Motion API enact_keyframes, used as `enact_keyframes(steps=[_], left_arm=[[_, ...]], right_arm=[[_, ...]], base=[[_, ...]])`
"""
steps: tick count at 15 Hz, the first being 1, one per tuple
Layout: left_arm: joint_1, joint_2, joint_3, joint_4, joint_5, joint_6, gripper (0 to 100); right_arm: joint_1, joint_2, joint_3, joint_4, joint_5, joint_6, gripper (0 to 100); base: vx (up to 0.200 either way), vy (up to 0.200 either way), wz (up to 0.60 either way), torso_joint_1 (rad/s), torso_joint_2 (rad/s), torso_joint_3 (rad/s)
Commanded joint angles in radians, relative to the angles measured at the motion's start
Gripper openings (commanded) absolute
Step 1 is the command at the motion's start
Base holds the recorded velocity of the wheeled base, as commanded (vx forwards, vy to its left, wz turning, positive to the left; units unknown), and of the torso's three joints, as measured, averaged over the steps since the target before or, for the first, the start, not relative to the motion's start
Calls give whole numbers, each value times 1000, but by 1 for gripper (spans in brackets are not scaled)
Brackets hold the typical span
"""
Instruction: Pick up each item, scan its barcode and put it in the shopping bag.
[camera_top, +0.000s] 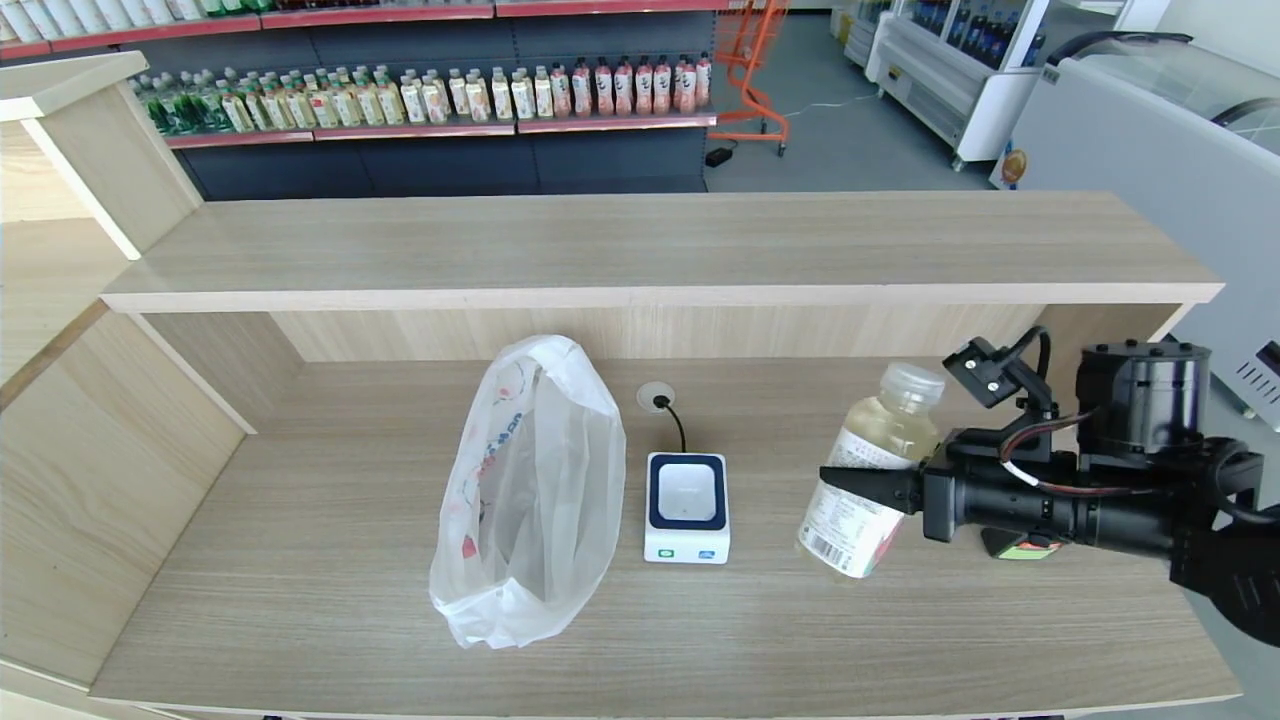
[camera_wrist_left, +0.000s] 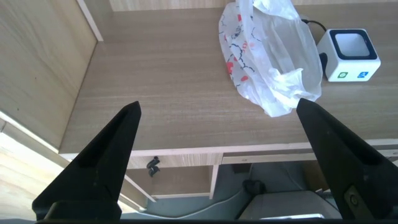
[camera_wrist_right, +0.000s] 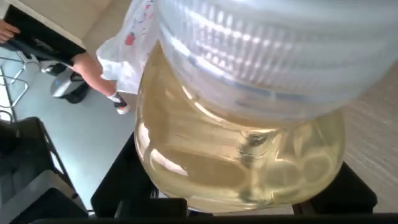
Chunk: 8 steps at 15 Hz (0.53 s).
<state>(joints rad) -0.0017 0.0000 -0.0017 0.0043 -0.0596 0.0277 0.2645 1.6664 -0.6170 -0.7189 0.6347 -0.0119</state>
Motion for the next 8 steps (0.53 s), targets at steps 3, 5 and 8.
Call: enact_keyframes(steps=[3,5,8], left_arm=[[0,0,0,0,0,0,100],[0,0,0,0,0,0,100],[0,0,0,0,0,0,100]], right_arm=[[-31,-201,-17,70,261,92,0],[65,-247,-17,72,270,184,0],[167,-281,-12,75,269,231,0]], base=[[0,0,0,0,0,0],[0,0,0,0,0,0],[0,0,0,0,0,0]])
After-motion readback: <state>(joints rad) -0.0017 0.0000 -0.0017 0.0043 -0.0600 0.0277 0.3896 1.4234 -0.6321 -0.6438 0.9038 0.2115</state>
